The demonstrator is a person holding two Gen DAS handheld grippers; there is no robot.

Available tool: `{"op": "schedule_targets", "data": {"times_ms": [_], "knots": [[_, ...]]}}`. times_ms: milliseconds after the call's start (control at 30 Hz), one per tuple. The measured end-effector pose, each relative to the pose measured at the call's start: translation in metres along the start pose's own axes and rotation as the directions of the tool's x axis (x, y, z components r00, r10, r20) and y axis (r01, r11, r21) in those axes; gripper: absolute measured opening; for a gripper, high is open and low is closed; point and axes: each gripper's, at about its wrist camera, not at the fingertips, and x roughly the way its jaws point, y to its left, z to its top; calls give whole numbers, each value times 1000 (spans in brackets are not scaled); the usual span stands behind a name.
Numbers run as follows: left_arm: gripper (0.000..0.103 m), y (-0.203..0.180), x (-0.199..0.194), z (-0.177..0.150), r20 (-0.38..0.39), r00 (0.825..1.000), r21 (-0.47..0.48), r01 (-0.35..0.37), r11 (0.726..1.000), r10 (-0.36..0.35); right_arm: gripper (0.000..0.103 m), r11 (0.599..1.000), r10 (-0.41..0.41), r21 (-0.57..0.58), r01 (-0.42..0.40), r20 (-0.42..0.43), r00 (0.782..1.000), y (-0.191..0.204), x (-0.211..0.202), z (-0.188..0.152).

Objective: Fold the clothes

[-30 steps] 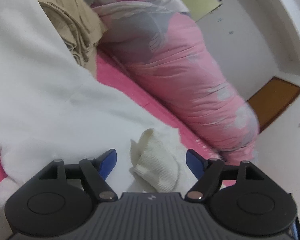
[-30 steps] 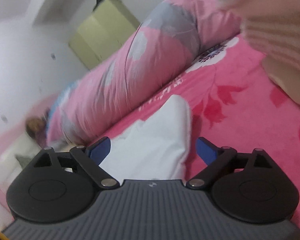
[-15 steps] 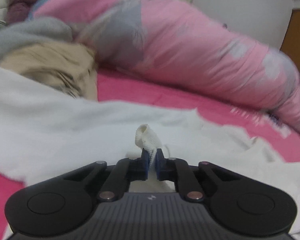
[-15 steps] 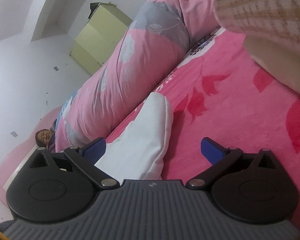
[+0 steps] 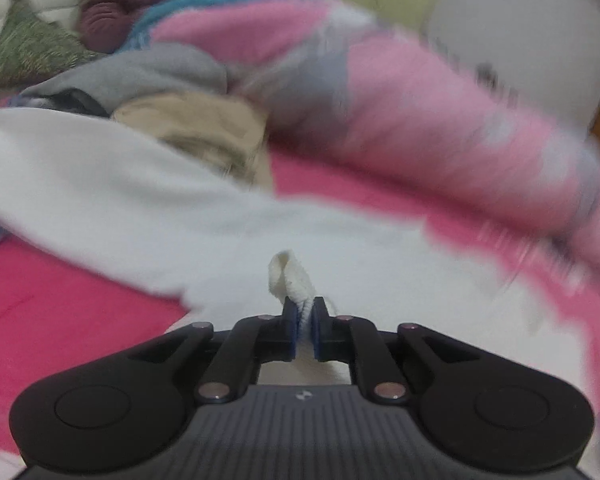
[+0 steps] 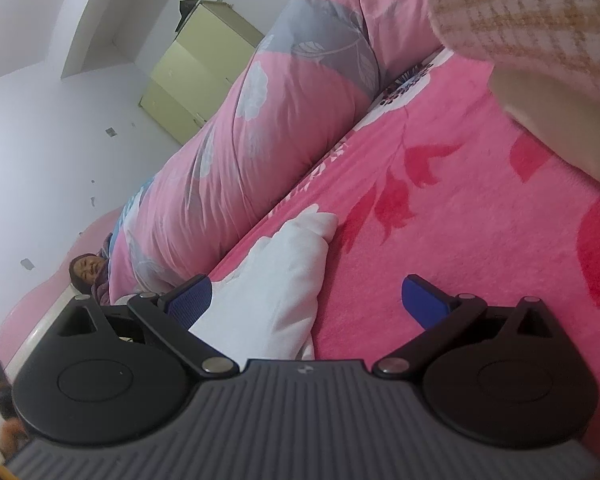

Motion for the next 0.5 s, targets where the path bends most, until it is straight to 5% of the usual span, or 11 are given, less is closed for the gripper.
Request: {"op": "schedule_targets", "data": {"times_ms": [167,267,500], "knots": [[43,13,-14,-11,54,994,5,-91,996,91,102,1000,-7,-7,7,-8,1000,1,1,0],[46,5,-34,-11,113,988,77,-115,990,106,102,999,-22,-25,22,-22,1000,4,3,0],[55,-49,-47,-4,130,990,266,22,964,-58,102,984,-105,-148,97,-46,993,27,-3,-5]]}}
